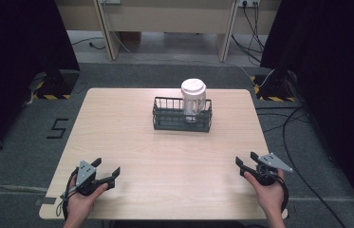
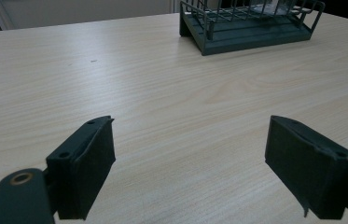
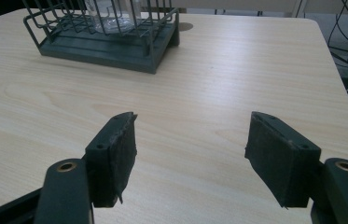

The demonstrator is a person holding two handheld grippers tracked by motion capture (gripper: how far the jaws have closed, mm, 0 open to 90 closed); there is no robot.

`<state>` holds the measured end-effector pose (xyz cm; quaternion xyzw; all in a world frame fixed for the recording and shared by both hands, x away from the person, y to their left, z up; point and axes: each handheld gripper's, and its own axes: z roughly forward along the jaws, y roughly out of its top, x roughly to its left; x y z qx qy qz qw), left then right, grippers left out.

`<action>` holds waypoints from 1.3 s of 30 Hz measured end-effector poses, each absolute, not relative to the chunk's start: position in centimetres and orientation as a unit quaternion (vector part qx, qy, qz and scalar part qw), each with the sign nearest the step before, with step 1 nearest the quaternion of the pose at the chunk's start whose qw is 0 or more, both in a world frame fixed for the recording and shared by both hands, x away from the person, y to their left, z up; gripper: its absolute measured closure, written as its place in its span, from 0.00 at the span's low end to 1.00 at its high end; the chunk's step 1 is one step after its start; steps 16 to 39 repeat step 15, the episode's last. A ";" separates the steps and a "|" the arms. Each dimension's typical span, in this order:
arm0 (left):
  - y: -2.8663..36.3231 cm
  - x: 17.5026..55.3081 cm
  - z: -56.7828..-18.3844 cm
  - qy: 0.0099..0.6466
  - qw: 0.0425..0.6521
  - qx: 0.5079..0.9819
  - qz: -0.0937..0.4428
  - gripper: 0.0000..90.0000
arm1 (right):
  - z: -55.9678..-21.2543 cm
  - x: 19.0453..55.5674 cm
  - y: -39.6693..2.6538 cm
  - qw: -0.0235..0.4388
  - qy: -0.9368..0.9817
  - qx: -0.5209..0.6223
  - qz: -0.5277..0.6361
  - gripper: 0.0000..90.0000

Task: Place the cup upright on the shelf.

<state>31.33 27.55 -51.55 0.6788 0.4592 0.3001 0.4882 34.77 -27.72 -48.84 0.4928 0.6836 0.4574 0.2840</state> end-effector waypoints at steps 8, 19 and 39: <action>27.6 31.3 -51.6 0.460 0.487 0.678 0.301 0.17 | -50.0 34.0 -28.3 0.291 0.673 0.496 0.465 0.36; 27.4 31.3 -51.5 0.455 0.488 0.681 0.302 0.17 | -50.0 34.0 -28.3 0.298 0.664 0.493 0.477 0.35; 27.4 31.3 -51.5 0.455 0.488 0.681 0.302 0.17 | -50.0 34.0 -28.3 0.298 0.664 0.493 0.477 0.35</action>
